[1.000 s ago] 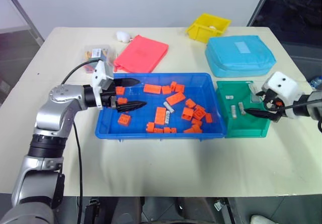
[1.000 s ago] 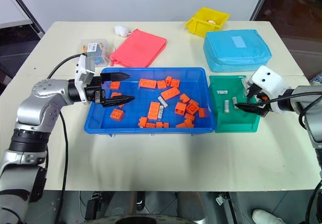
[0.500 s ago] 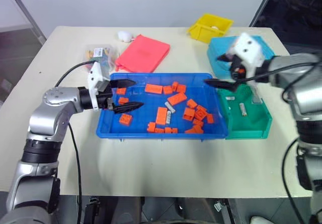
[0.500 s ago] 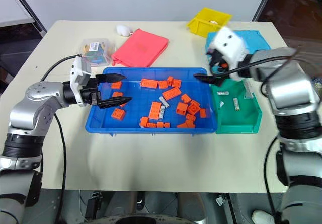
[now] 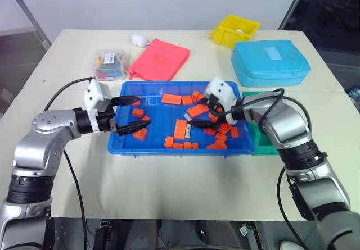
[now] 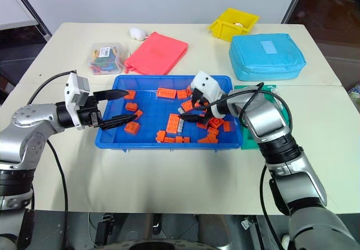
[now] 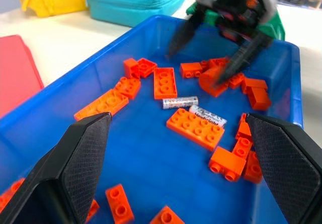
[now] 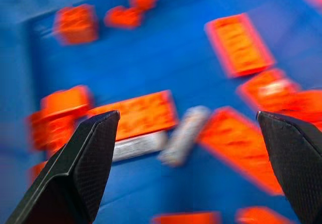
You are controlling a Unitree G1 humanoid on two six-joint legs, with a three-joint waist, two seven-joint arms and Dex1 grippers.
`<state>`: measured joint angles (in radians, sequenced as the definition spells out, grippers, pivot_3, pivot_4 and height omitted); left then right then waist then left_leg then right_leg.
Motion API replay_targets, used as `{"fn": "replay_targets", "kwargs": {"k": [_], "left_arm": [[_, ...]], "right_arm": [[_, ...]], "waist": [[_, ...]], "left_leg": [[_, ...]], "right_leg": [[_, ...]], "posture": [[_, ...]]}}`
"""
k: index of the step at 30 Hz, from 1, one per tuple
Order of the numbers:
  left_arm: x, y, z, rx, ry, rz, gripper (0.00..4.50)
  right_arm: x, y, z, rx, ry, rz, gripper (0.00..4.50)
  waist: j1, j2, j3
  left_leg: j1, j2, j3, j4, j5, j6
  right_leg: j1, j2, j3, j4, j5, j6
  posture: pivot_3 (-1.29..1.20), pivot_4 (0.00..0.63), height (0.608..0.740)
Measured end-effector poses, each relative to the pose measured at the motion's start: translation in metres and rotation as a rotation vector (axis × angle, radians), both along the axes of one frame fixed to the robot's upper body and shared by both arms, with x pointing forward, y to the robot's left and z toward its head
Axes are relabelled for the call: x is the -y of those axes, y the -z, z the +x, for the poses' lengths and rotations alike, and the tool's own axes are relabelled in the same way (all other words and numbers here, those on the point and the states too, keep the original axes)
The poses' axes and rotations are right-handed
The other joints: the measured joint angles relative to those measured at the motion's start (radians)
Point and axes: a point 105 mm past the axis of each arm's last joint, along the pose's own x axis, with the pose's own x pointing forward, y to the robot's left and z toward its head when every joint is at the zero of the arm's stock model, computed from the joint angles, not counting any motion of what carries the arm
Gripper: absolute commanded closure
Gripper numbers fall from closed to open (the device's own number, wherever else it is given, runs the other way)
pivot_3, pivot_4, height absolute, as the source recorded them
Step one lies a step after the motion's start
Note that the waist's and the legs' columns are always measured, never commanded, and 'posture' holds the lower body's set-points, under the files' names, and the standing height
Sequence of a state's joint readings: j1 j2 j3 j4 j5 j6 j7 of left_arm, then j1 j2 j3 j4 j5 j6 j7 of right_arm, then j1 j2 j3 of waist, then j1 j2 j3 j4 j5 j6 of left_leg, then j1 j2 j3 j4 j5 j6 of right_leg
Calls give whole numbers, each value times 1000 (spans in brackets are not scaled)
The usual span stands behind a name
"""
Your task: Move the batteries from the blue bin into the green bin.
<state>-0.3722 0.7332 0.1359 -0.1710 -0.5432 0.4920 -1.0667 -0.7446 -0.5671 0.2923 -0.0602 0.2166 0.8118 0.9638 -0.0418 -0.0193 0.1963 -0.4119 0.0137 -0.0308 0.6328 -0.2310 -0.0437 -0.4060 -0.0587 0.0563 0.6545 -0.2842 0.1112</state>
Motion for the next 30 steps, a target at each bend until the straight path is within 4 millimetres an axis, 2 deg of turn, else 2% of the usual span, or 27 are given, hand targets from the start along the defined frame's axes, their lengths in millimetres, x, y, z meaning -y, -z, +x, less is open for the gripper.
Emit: {"fn": "replay_targets", "kwargs": {"k": [6, 14, 23, 30], "left_arm": [[1, -1, -3, 7, -9, -9, 0], [0, 1, -4, -2, -23, -22, 0], [1, 3, -7, -6, -40, -29, 0], [-1, 4, -8, -16, -63, -39, 0]], "right_arm": [[-7, 12, -11, -22, -81, -37, 21], [-14, 25, -15, -60, -127, -54, 21], [-18, 36, -14, -67, -166, -75, 21], [-18, 42, -6, -67, -176, -79, 21]], "waist": [[-2, 0, 0], [-1, 0, 0], [-1, 0, 0], [-1, -1, -1]], "left_leg": [[0, 0, 0, 0, 0, 0], [0, 0, 0, 0, 0, 0], [0, 0, 0, 0, 0, 0], [1, 0, 0, 0, 0, 0]], "right_leg": [[0, 0, 0, 0, 0, 0], [0, 0, 0, 0, 0, 0], [0, 0, 0, 0, 0, 0], [1, 0, 0, 0, 0, 0]], "posture": [[0, 150, 740], [0, 150, 740], [0, 150, 740], [0, 150, 740]]}}
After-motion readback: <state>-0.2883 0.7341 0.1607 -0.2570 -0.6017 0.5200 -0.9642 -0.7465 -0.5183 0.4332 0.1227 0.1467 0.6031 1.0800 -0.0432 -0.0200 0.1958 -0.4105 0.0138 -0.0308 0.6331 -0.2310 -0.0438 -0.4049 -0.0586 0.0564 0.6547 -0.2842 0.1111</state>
